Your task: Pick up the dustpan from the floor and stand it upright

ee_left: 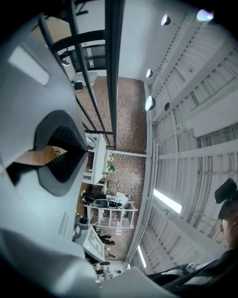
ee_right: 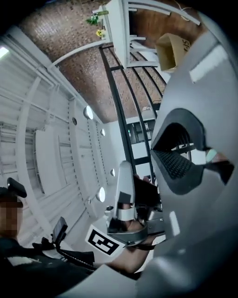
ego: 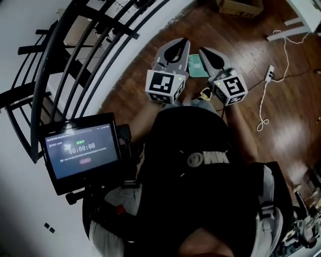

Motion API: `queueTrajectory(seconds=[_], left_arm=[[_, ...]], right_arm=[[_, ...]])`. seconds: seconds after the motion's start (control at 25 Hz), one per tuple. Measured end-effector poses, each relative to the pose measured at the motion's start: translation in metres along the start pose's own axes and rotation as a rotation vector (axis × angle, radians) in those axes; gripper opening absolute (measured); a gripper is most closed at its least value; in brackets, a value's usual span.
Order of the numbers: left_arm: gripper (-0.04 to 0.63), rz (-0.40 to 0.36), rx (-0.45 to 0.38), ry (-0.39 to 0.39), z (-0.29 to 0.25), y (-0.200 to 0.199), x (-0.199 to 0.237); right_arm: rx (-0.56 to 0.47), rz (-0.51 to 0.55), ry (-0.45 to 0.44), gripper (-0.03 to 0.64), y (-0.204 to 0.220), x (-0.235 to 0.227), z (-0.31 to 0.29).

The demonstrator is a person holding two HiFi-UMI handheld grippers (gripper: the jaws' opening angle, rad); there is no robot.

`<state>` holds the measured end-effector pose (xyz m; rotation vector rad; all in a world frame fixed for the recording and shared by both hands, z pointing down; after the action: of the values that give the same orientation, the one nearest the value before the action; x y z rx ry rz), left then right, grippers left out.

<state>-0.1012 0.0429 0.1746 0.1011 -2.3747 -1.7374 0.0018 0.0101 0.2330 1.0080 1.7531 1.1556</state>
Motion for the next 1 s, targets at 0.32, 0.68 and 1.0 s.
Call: queueTrajectory(seconds=[0.32,0.68,1.0], left_arm=[[0.018,-0.014,-0.012,-0.010,0.013,-0.014,0.018],[0.018,-0.023,-0.049,-0.009,0.005,-0.031,0.018],[0.018,-0.042,-0.074,0.011,0.000,-0.036,0.006]], right_arm=[[-0.064,0.048,-0.050,0.005,-0.035,0.026,-0.022],[-0.097,0.087,-0.047,0.003,-0.059,0.019,-0.021],[-0.097,0.130,-0.060,0.003,-0.059,0.017,-0.015]])
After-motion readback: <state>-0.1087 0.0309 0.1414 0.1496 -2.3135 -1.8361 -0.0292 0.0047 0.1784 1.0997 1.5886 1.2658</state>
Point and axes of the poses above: the fingertips, and each gripper's own axes: z backward along the fingers, x to its left, y out of its underside, the point moved 5 cm from there along z, backward along the fingers, and after that the axes turned 7 degrees about x, right-handed, at the moved point
